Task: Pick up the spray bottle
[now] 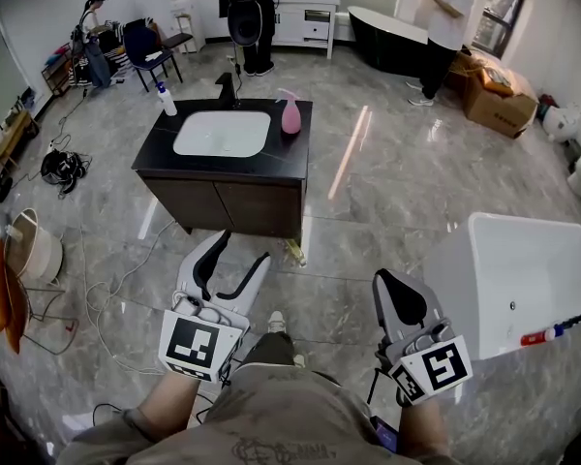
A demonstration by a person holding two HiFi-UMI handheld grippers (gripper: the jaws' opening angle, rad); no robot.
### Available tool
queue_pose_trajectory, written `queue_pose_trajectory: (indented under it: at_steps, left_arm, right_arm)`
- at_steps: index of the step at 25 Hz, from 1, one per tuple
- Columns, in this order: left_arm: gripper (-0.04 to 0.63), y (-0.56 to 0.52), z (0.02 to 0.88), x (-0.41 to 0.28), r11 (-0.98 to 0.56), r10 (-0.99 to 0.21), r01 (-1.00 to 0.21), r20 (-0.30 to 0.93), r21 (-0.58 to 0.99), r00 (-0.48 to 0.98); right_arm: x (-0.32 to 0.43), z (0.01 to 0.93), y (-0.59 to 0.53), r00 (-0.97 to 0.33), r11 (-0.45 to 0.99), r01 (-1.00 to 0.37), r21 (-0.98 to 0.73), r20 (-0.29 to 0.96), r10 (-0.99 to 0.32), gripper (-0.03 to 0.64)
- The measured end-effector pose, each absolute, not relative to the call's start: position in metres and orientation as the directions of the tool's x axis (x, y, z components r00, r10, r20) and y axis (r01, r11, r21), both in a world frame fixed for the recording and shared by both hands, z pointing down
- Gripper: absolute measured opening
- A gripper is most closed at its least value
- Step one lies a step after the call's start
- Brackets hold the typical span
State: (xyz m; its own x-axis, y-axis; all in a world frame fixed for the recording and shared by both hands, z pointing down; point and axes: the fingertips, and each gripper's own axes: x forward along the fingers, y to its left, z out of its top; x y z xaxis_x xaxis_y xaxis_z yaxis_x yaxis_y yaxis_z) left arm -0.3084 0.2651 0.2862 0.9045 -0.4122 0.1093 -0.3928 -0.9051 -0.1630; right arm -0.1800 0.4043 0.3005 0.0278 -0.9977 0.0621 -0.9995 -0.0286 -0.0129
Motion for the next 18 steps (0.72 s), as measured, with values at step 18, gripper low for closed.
queue_pose_trajectory:
  at_steps: [18]
  left_arm:
    - [0.249,0.17,0.299,-0.24,-0.901,-0.43,-0.421,0.08,-0.106,0.9]
  right_arm:
    - [-0.112,0.316,0.318,0.03,-0.03,-1.0,0.006,0.122,-0.992,0.028]
